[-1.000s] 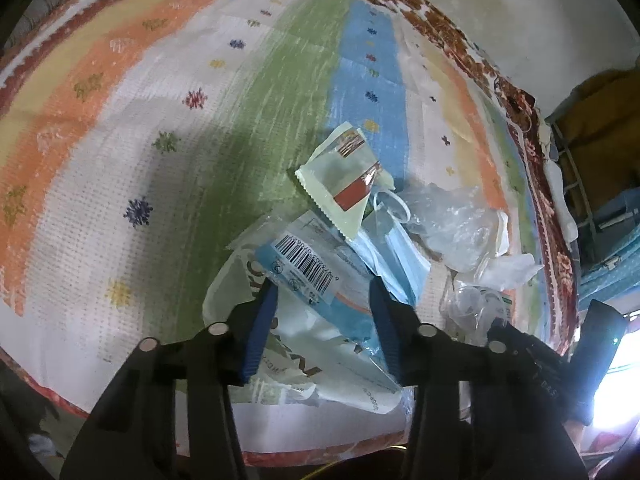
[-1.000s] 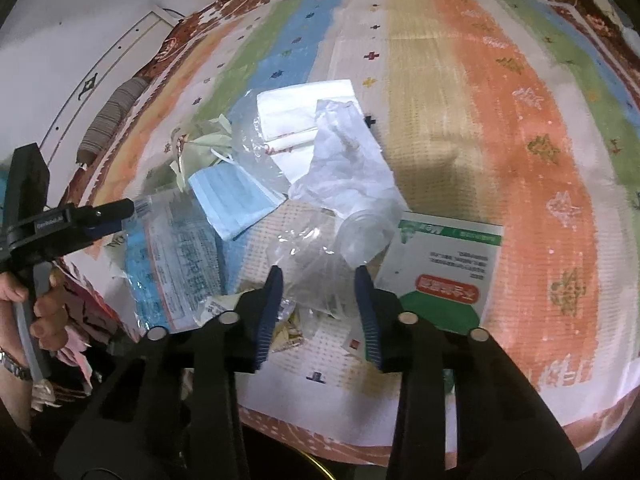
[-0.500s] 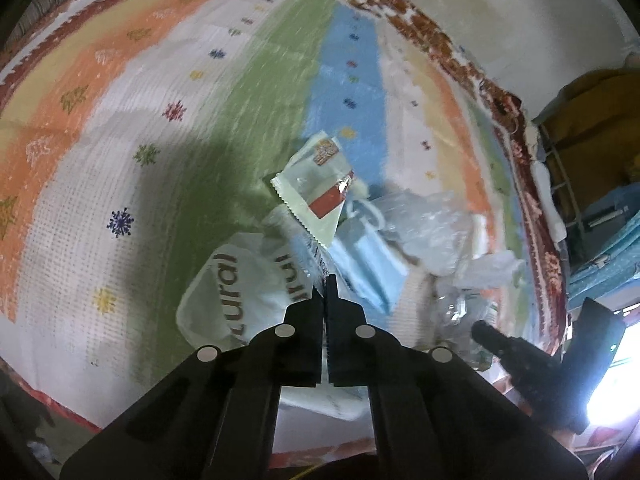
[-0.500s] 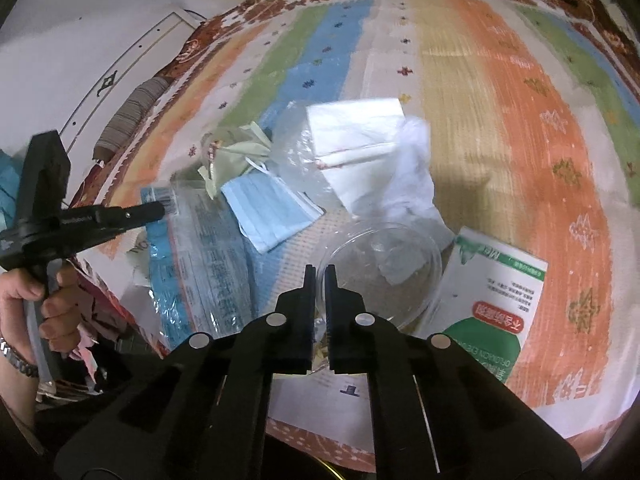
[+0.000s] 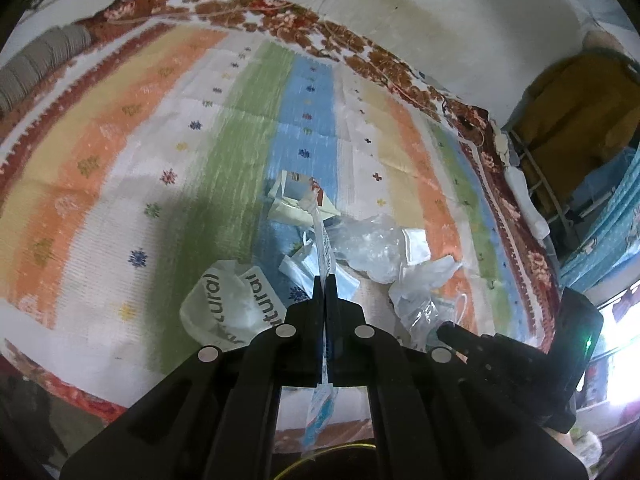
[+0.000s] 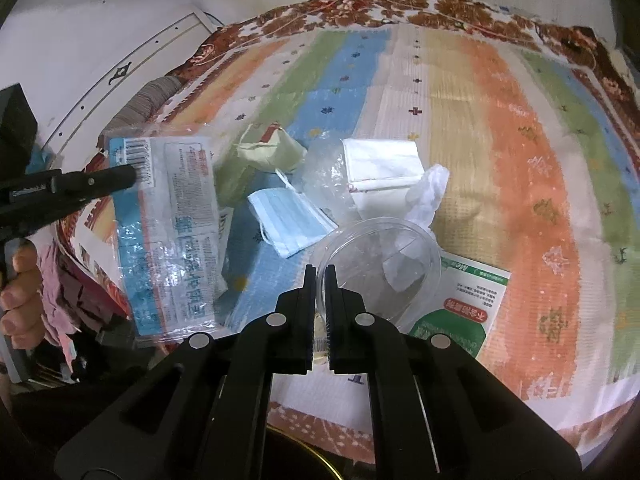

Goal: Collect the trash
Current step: 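Carry the packet in the left gripper while the right gripper carries the cup to the bin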

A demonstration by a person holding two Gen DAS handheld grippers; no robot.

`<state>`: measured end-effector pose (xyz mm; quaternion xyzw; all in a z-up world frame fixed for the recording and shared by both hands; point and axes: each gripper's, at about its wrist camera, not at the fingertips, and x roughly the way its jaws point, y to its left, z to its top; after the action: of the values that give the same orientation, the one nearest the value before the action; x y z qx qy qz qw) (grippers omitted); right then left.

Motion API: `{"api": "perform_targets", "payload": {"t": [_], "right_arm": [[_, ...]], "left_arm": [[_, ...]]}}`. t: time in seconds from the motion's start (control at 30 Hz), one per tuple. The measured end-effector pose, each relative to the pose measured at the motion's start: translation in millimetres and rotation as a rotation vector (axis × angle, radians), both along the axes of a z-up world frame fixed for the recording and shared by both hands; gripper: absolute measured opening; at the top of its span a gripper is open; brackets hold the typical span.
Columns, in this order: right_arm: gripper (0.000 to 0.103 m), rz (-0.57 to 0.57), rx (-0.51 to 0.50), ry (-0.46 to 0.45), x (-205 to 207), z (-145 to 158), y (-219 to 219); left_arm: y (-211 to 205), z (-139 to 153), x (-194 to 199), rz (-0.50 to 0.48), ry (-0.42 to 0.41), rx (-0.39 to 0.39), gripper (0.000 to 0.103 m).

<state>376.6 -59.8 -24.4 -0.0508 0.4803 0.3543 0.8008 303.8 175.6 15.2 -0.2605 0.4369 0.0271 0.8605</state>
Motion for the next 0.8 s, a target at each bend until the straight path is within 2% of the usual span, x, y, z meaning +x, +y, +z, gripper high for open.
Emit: {"api": "perform_targets", "payload": {"t": [0.13,0.4,0.6,0.8], "right_arm": [[0.004,0.008,-0.013,-0.032,-14,9,1],[0.004,0.039,-0.022,-0.126,-48,38,-1],[0.004,0.038,-0.003,-0.156,-65,54,-11],[0.004,0.026,0.010,-0.156,-83,61,-18]], "left_arm": [[-2,11,-10,-0.002,-0.017,0.002,0.000],[-28,36,-26,-0.048,-0.067,0.068,0.000],[-48,50,-40,-0.083,-0.097,0.108,0.000],[-58,61,-63,-0.096,-0.128,0.092,0.000]]}}
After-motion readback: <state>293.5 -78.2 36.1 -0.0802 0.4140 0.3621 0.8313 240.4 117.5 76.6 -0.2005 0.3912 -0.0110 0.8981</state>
